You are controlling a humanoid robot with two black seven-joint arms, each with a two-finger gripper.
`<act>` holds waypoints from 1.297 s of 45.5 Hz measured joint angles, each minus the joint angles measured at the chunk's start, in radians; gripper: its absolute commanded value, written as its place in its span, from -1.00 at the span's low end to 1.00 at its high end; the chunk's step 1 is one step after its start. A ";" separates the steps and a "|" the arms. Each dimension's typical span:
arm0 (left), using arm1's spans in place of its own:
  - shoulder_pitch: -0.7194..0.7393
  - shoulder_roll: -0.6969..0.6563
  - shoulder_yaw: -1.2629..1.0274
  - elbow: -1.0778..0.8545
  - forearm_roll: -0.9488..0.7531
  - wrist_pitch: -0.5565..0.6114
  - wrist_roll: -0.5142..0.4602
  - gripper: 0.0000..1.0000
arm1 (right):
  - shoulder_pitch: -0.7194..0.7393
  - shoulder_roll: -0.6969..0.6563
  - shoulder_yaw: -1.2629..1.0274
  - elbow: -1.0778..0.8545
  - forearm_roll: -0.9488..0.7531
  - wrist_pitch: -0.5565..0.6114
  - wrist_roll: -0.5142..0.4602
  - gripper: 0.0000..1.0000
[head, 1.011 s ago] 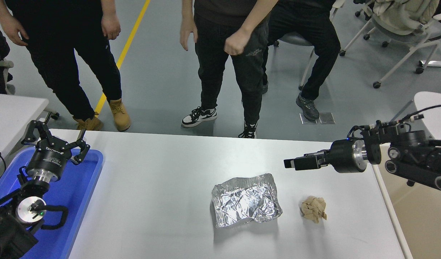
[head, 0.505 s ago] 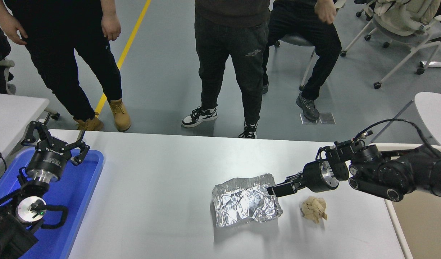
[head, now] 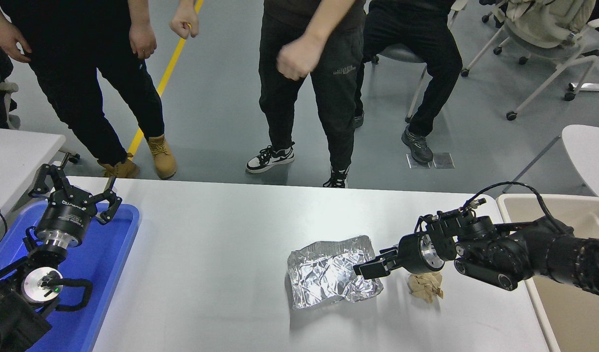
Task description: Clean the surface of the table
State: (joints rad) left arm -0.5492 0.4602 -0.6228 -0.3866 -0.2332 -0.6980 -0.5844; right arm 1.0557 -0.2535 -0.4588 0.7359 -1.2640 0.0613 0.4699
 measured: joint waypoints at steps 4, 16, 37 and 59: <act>0.000 0.000 0.000 0.000 0.000 0.000 0.000 1.00 | -0.011 0.002 -0.001 -0.007 0.000 -0.013 0.000 0.87; 0.000 0.000 0.000 0.000 0.000 0.000 0.000 1.00 | -0.031 0.019 -0.031 -0.033 -0.004 -0.058 0.007 0.57; 0.000 0.000 0.000 0.000 0.000 0.000 0.000 1.00 | -0.036 0.031 -0.090 -0.058 -0.010 -0.098 0.055 -1.00; 0.000 0.000 0.000 0.000 0.000 0.000 0.000 1.00 | -0.048 0.032 -0.103 -0.088 -0.001 -0.106 0.072 -1.00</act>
State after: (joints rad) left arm -0.5492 0.4602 -0.6228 -0.3866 -0.2332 -0.6980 -0.5844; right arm 1.0078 -0.2210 -0.5621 0.6476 -1.2651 -0.0443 0.5423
